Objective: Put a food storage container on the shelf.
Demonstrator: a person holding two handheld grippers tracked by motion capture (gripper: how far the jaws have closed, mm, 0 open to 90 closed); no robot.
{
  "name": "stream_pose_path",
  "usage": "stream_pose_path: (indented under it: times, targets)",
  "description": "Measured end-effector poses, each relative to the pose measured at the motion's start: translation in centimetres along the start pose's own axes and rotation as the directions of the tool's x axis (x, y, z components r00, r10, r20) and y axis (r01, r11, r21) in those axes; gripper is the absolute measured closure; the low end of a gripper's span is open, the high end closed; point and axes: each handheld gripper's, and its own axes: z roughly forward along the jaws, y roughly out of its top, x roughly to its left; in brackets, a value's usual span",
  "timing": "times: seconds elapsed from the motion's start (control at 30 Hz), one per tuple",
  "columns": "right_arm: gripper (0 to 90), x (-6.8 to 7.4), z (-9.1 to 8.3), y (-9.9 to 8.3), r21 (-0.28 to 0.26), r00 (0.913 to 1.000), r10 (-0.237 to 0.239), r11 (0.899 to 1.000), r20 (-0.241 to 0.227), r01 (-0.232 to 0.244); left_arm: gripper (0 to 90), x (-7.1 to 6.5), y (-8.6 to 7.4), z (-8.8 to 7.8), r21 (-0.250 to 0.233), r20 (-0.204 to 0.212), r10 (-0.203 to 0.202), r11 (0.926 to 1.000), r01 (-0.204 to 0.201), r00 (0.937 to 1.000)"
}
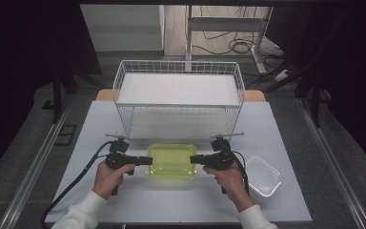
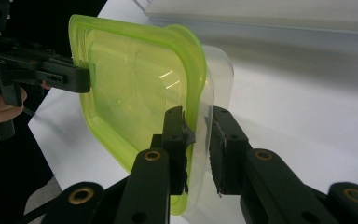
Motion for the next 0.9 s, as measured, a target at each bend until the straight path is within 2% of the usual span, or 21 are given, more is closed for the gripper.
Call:
stream_pose_path:
  times: [0.07,0.23,0.6,0.77,0.9]
  targets:
    - [76.8,0.2,-0.2,0.0,-0.006,0.9999,-0.011,1.0,0.005,0.011,79.2,-0.2,0.0,-0.2,-0.011,0.003,0.006,0.9999,-0.006,1.0]
    - [76.8,1.2,-1.0,0.3,-0.042,0.9975,-0.067,0.997,0.023,0.068,79.2,-1.3,0.3,-1.0,-0.048,-0.022,0.059,0.997,-0.06,0.998]
    - [76.5,2.2,-2.4,0.6,-0.098,0.9905,-0.136,0.986,0.022,0.137,79.2,-2.0,0.5,-1.8,-0.082,-0.008,0.097,0.9918,-0.098,0.9952]
    - [76.5,2.9,-3.4,0.8,-0.13,0.984,-0.176,0.975,0.029,0.178,79.2,-3.1,0.8,-2.5,-0.11,-0.024,0.146,0.9829,-0.147,0.9891]
    - [76.4,3.3,-4.1,0.9,-0.148,0.9795,-0.199,0.968,0.031,0.201,79.2,-3.5,0.8,-2.8,-0.128,-0.021,0.16,0.9786,-0.161,0.9869]
